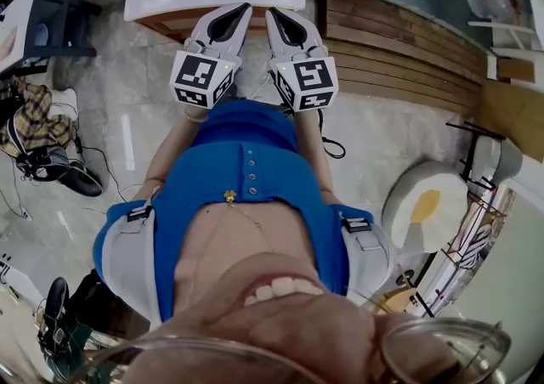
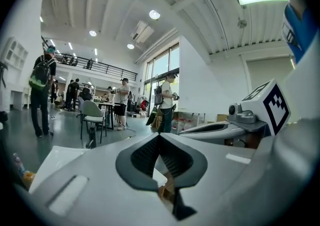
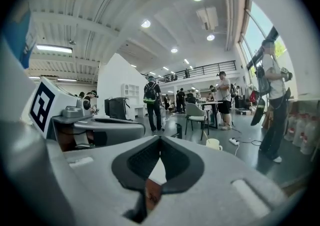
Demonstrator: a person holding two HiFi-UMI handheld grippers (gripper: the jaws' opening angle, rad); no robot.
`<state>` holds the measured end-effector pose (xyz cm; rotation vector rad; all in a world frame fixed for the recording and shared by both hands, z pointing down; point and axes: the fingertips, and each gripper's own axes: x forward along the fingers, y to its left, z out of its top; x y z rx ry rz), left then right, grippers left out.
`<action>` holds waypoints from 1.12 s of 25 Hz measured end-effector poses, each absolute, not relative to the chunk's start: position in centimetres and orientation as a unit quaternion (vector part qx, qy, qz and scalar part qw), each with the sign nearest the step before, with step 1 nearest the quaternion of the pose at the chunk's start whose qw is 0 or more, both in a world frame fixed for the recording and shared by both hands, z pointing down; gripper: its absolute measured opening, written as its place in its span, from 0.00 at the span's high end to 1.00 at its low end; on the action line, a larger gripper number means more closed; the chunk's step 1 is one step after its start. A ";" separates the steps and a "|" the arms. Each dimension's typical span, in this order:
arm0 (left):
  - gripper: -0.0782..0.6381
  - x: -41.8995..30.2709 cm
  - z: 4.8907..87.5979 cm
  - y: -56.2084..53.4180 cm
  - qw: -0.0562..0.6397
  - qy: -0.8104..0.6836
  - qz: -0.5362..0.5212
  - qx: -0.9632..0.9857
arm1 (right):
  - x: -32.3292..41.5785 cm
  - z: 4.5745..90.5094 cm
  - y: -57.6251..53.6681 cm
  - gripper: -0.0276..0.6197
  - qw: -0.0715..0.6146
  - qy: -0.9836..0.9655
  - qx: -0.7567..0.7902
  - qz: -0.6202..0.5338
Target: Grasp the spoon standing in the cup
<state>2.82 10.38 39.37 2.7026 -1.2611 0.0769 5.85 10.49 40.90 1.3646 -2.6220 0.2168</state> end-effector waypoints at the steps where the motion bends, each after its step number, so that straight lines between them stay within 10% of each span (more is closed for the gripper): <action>1: 0.90 2.7 39.2 9.5 0.077 -0.416 0.024 0.906 | 5.6 40.7 9.7 0.96 0.088 -0.880 0.462 0.071; 28: 0.89 -5.0 39.5 -0.4 0.076 -0.366 0.015 0.927 | -2.5 41.1 -0.7 0.96 0.090 -0.868 0.485 0.049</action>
